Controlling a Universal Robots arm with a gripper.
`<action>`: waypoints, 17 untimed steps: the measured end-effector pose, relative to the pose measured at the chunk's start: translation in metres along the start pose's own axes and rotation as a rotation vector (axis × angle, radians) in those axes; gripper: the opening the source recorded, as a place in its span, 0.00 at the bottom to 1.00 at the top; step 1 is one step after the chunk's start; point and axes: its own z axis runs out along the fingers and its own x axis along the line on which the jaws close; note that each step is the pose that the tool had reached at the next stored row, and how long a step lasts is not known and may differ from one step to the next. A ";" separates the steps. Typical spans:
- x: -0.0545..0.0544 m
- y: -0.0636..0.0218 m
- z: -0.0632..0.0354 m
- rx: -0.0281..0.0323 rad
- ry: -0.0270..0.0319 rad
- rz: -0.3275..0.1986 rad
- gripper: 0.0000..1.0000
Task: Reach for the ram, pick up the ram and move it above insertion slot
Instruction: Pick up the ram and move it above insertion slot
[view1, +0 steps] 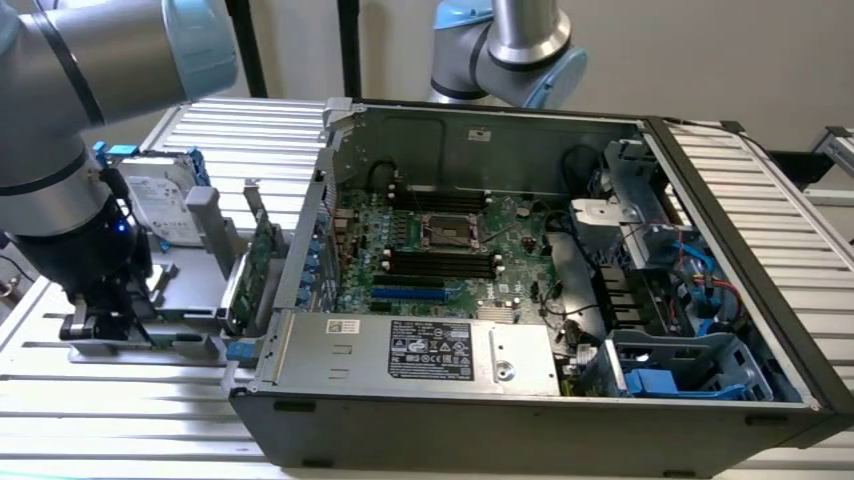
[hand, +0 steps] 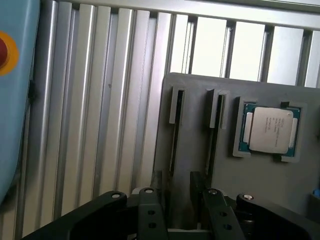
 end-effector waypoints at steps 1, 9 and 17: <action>0.000 -0.0001 0.0013 0.0000 -0.0001 0.001 0.36; 0.000 -0.0004 0.0092 -0.0002 -0.0005 0.011 0.36; 0.000 -0.0007 0.0160 -0.0017 -0.0008 0.016 0.36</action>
